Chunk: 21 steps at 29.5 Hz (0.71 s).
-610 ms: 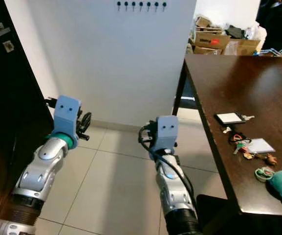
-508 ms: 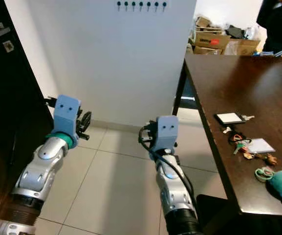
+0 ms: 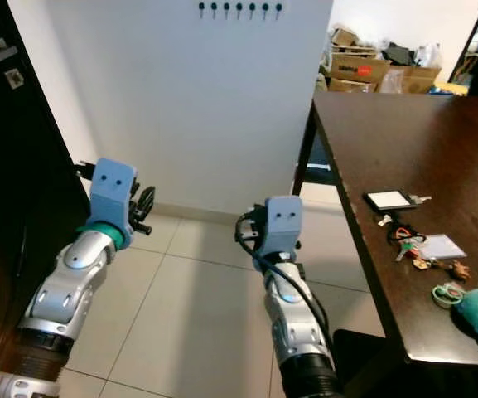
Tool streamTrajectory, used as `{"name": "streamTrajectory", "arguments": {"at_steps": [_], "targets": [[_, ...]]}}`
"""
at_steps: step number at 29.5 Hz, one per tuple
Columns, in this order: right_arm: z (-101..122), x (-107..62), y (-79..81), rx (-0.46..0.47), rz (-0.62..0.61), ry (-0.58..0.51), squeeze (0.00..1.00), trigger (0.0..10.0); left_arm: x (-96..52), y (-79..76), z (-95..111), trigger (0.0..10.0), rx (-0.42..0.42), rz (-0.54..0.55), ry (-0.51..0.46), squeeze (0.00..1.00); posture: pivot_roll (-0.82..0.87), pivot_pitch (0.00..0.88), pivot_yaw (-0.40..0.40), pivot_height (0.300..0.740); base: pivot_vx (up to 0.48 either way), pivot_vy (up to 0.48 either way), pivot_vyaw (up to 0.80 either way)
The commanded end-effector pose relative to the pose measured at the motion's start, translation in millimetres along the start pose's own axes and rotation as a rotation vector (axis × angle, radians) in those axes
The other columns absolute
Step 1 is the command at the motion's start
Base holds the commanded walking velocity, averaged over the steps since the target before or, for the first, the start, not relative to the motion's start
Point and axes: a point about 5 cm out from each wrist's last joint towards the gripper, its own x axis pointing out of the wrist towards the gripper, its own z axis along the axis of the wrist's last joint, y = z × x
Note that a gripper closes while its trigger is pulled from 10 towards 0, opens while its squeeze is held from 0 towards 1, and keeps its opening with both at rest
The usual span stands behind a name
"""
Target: Hang keys on a hook
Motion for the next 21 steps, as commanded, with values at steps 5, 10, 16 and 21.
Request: {"name": "streamTrajectory", "arguments": {"at_steps": [5, 10, 16, 21], "targets": [[1, 4.3, 0.2, 0.022, -0.005, 0.015, 0.0, 10.0, 4.5, 4.9, -1, 10.0, -0.003, 0.016, 0.023, 0.0, -0.05, 0.0, 0.101, 0.74, 0.0, 0.0, 0.0], [0, 5.0, -1.2, 0.031, -0.021, 0.026, 0.0, 10.0, 6.3, 8.4, -7, 10.0, -0.001, 0.036, 0.053, 0.0, -0.04, 0.0, 0.096, 0.74, 0.0, 0.0, 0.0], [0, 7.1, -2.2, 0.03, -0.018, 0.037, 0.0, 10.0, 11.1, 15.9, -6, 10.0, -0.04, 0.058, 0.082, 0.0, -0.03, 0.0, 0.089, 0.74, 0.0, 0.0, 0.0], [2, 7.8, -1.4, 0.022, -0.022, 0.032, 0.0, 10.0, 9.8, 16.9, -7, 10.0, -0.055, 0.056, 0.104, 0.0, -0.04, 0.0, 0.09, 0.74, 0.0, 0.0, 0.0]]}}
